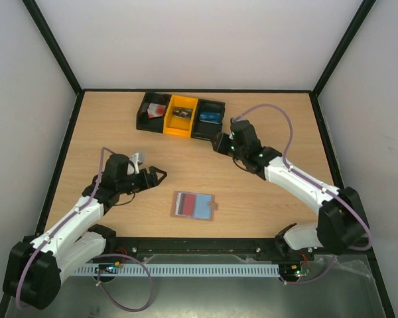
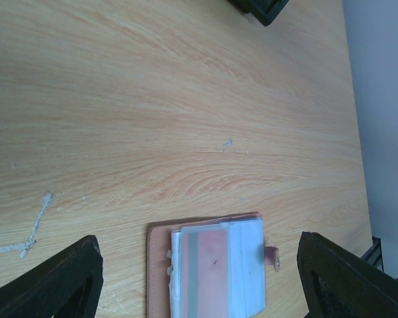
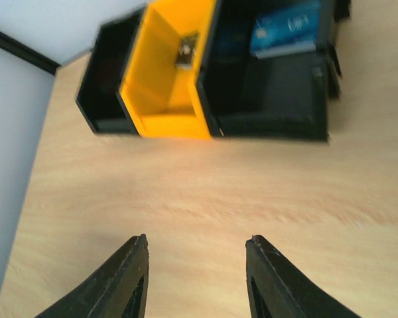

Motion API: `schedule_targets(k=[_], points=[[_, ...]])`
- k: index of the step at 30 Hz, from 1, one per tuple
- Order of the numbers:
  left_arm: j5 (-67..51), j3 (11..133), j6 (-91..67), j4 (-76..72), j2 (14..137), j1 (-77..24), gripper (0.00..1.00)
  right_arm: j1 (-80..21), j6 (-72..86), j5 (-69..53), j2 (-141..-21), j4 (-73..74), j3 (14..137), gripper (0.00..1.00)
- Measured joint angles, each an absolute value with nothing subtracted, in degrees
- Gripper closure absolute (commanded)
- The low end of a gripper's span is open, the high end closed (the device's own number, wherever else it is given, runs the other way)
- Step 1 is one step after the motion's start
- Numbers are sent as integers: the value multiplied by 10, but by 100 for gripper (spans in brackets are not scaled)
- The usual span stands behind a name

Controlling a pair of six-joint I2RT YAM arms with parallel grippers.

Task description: Take the credit cards out of the card holder

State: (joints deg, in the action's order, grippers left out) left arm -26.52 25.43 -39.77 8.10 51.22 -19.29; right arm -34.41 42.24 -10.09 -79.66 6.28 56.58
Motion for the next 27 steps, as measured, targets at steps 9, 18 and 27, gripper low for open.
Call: schedule_targets(k=[9, 18, 27], points=[[-272, 211, -418, 15, 564, -227, 31, -357, 455, -138, -683, 69, 380, 61], [-274, 177, -462, -82, 636, -291, 35, -407, 526, -160, -632, 30, 280, 65], [-269, 157, -512, -171, 710, -345, 42, -476, 571, -159, -667, -23, 267, 65]])
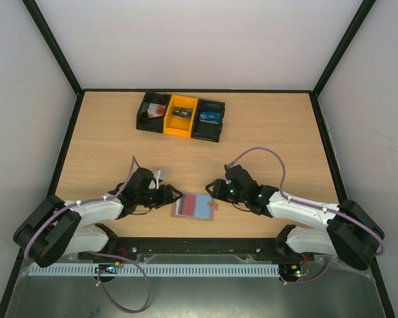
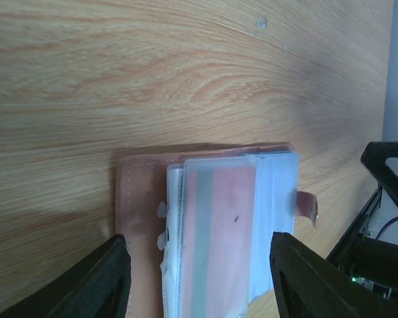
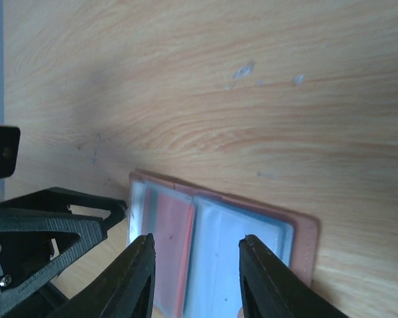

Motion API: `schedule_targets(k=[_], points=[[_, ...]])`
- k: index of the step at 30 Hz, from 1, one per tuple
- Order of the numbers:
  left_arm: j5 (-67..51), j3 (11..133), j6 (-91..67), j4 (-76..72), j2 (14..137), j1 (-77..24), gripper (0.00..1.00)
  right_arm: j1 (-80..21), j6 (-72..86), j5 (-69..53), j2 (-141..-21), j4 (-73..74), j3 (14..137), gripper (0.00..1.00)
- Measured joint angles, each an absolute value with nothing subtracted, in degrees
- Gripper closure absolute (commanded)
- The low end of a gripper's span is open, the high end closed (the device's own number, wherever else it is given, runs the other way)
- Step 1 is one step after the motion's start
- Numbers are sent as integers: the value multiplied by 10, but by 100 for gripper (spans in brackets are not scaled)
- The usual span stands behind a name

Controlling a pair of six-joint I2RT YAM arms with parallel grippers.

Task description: Take the credit cards out of the card holder

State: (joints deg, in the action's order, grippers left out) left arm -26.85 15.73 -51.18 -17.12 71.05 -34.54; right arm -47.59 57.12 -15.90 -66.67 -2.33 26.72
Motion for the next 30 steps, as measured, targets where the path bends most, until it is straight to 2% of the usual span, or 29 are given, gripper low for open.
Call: schedule_targets(k=[9, 15, 18, 25, 30], points=[[-234, 137, -532, -186, 697, -367, 50, -536, 601, -153, -708, -65, 267, 68], [-226, 118, -542, -189, 685, -371, 65, -560, 613, -143, -733, -85, 267, 72], [-225, 114, -547, -189, 679, -373, 69, -566, 621, -142, -750, -102, 267, 72], [-223, 114, -560, -189, 661, -383, 70, -574, 631, -145, -783, -137, 264, 72], [-220, 114, -566, -185, 643, -387, 62, -580, 636, -147, -803, -148, 263, 72]])
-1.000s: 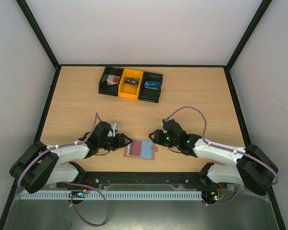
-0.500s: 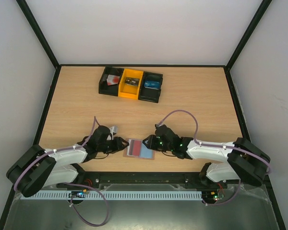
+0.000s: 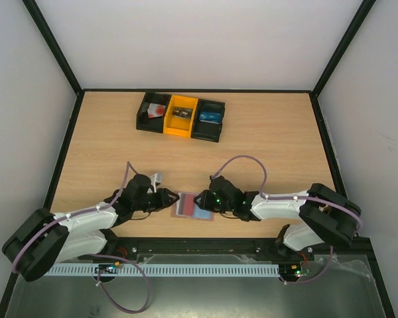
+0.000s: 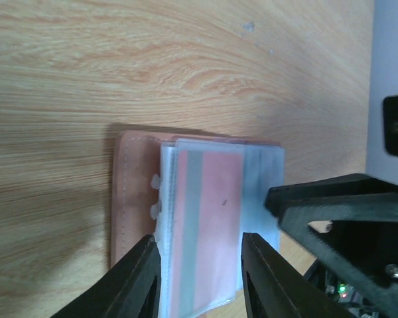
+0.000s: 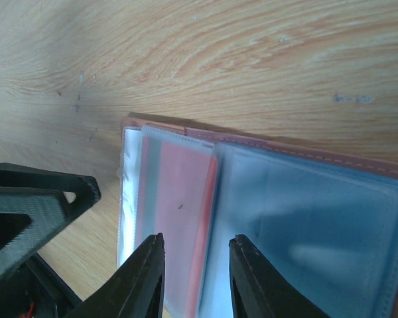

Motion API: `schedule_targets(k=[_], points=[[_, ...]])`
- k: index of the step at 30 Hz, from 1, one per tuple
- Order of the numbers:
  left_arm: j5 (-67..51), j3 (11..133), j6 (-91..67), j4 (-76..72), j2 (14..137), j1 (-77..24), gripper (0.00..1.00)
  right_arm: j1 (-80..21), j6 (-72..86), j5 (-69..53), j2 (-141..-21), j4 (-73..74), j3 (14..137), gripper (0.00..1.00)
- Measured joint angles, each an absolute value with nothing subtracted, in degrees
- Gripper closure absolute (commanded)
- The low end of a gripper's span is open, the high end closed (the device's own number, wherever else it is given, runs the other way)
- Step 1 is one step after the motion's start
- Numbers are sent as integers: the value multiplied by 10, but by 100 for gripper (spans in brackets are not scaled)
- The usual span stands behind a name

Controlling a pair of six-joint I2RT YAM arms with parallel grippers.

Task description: Take the credit cards out of the card holder

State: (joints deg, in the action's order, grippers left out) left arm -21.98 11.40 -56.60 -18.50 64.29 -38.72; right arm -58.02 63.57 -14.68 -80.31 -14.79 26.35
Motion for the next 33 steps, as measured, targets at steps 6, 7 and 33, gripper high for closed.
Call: schedule_targets(k=[6, 7, 33], points=[[-206, 114, -579, -175, 592, -387, 53, -594, 638, -144, -825, -154, 264, 73], [-204, 114, -582, -174, 584, -387, 53, -596, 638, -142, -831, -154, 265, 74], [-221, 120, -602, -206, 617, -385, 43, -611, 639, -101, -841, -123, 288, 83]])
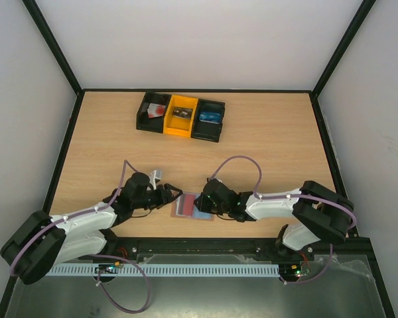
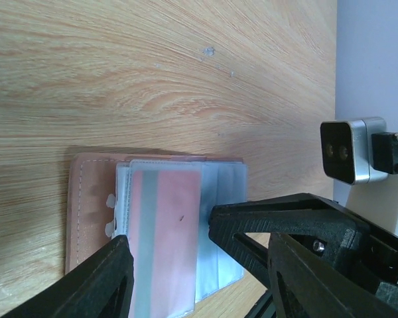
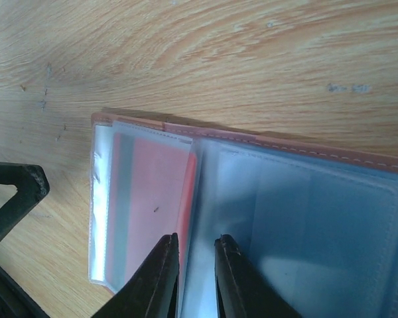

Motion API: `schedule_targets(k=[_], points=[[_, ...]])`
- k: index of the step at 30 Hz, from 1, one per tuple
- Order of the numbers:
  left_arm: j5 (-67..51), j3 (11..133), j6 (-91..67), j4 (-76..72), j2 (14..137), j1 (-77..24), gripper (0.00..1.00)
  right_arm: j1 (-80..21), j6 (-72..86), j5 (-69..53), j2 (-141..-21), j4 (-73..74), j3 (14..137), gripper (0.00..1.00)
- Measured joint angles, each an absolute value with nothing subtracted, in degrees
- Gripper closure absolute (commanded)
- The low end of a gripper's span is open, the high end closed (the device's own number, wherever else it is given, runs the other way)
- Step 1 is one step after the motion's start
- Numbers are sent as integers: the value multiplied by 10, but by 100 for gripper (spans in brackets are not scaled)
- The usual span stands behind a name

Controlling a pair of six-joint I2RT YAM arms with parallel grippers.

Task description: Take the credit cards out of the card holder

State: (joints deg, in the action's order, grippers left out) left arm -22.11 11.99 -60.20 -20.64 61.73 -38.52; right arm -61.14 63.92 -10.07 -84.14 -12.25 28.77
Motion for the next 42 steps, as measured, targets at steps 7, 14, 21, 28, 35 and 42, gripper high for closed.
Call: schedule_targets(k=[7, 14, 21, 28, 35, 42], points=[[-229, 121, -607, -211, 616, -382, 42, -611, 650, -107, -846, -127, 288, 83], [-236, 121, -607, -215, 616, -382, 42, -612, 650, -117, -868, -125, 309, 89], [-246, 121, -610, -220, 618, -382, 40, -613, 645, -101, -872, -104, 311, 98], [-272, 121, -618, -258, 656, -382, 38, -615, 645, -90, -872, -110, 304, 98], [-286, 121, -619, -292, 707, -382, 38, -615, 645, -89, -872, -127, 296, 98], [-286, 121, -610, -297, 735, -382, 39, -615, 645, -89, -872, -148, 286, 98]])
